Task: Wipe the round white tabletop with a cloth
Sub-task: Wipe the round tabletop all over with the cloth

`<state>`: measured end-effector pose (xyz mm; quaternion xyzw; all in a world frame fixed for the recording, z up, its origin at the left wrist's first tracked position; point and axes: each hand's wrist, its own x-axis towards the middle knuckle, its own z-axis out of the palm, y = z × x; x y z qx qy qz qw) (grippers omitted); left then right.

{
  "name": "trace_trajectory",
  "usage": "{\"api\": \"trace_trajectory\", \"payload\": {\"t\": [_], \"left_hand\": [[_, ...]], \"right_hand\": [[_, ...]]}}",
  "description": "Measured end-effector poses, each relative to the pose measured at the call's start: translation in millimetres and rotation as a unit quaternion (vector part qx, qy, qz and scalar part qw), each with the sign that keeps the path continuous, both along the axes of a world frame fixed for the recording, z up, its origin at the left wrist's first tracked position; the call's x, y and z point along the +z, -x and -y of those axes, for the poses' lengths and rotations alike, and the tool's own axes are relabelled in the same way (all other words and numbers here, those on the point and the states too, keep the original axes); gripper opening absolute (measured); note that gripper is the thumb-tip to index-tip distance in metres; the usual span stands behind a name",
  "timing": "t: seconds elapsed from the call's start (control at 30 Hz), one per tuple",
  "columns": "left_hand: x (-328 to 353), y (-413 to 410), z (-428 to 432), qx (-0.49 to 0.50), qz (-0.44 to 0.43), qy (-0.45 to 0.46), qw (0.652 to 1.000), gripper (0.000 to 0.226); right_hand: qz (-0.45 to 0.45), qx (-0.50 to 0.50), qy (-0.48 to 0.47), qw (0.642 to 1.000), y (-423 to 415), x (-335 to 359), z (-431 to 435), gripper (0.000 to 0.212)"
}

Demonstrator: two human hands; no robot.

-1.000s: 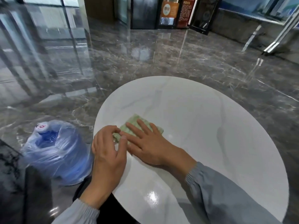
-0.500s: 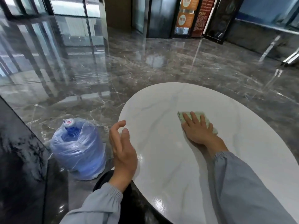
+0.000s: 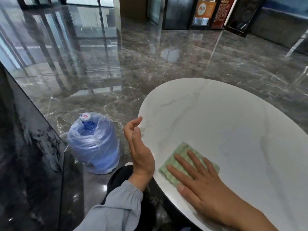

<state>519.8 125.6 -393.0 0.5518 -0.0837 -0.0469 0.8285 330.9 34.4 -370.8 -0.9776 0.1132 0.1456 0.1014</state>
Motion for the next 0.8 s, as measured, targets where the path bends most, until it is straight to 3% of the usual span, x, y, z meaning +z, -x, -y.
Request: {"api": "trace_trajectory", "payload": {"t": [0.17, 0.3, 0.5, 0.63, 0.8], "left_hand": [[-10, -5, 3, -0.007, -0.005, 0.037, 0.999, 0.039], [-15, -8, 5, -0.008, -0.010, 0.064, 0.998, 0.039], [-15, -9, 6, 0.005, 0.012, 0.070, 0.997, 0.033], [-14, -7, 6, 0.027, 0.027, 0.084, 0.996, 0.029], [-13, -10, 5, 0.005, 0.020, 0.118, 0.993, 0.027]], "right_hand": [[0.021, -0.032, -0.001, 0.999, -29, -3, 1, 0.051], [0.065, -0.055, -0.004, 0.996, -121, -9, 28, 0.052], [0.035, -0.059, 0.014, 0.998, -236, -7, 60, 0.054], [0.051, -0.030, 0.013, 0.998, -218, -10, 50, 0.052], [0.074, 0.003, 0.000, 0.997, -127, -10, 15, 0.051]]}}
